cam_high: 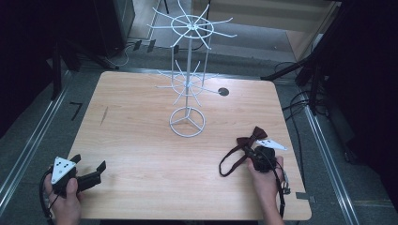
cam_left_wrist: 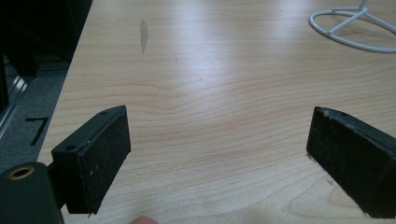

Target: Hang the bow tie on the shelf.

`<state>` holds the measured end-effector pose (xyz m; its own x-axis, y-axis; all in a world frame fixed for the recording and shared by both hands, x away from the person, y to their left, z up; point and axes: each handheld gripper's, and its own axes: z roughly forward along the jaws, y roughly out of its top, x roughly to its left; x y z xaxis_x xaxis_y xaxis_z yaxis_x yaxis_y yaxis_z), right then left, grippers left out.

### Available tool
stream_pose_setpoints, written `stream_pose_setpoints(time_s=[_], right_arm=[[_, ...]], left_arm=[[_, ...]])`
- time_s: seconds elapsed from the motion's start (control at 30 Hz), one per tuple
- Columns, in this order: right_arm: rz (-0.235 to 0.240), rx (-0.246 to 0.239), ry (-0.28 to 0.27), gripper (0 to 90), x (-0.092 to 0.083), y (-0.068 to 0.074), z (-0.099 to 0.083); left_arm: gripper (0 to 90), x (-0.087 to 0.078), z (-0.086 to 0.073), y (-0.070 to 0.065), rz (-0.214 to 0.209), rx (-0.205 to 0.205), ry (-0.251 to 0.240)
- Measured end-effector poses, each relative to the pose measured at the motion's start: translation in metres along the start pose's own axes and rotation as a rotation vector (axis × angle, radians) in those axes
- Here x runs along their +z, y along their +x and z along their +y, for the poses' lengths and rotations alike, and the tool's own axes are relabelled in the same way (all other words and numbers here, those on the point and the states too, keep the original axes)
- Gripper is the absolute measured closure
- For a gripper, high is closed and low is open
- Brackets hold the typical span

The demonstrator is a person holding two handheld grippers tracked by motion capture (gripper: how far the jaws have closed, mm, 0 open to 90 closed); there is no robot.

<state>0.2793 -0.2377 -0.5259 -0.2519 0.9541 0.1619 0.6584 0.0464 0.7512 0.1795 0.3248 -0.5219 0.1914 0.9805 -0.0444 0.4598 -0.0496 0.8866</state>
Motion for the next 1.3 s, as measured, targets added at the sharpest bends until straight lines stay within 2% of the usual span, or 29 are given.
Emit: stream_pose_setpoints(time_s=[0.07,0.17,0.2,0.4,0.47,0.53,0.57,0.63,0.73,0.87,1.0,1.3], right_arm=[[0.028,0.005,-0.059,90.0,-0.009,0.005,0.007],[0.041,0.002,-0.089,90.0,-0.014,0.008,0.011],[0.064,-0.002,-0.120,90.0,-0.019,0.012,0.017],[0.097,-0.017,-0.174,90.0,-0.029,0.024,0.031],[0.134,-0.025,-0.209,90.0,-0.035,0.033,0.038],[0.147,-0.028,-0.216,90.0,-0.037,0.036,0.040],[0.171,-0.027,-0.231,90.0,-0.040,0.043,0.045],[0.175,-0.027,-0.237,90.0,-0.041,0.046,0.048],[0.188,-0.056,-0.266,90.0,-0.047,0.059,0.061],[0.196,-0.065,-0.276,90.0,-0.050,0.065,0.072],[0.227,-0.077,-0.297,90.0,-0.055,0.077,0.085],[0.246,-0.100,-0.300,90.0,-0.054,0.097,0.102]], left_arm=[[6.9,0.000,0.000,0.001,-0.002,0.001,-0.001],[7.0,0.000,0.000,0.000,-0.001,0.001,-0.001],[7.0,0.000,0.000,0.000,0.000,0.000,-0.002],[6.9,0.000,0.000,0.001,-0.003,-0.010,-0.002],[6.9,-0.001,0.000,0.001,-0.001,-0.008,-0.003],[6.9,0.000,0.000,0.001,-0.003,-0.010,-0.004],[6.9,-0.001,0.000,0.002,-0.005,-0.010,-0.002],[7.0,0.000,0.000,0.002,-0.005,-0.010,-0.002],[6.9,0.000,0.000,0.001,-0.002,-0.006,-0.001],[6.9,0.000,0.000,0.001,-0.003,-0.008,-0.003],[6.9,0.000,0.000,0.001,-0.002,-0.008,-0.003],[7.0,0.000,0.000,0.001,-0.002,-0.007,-0.003]])
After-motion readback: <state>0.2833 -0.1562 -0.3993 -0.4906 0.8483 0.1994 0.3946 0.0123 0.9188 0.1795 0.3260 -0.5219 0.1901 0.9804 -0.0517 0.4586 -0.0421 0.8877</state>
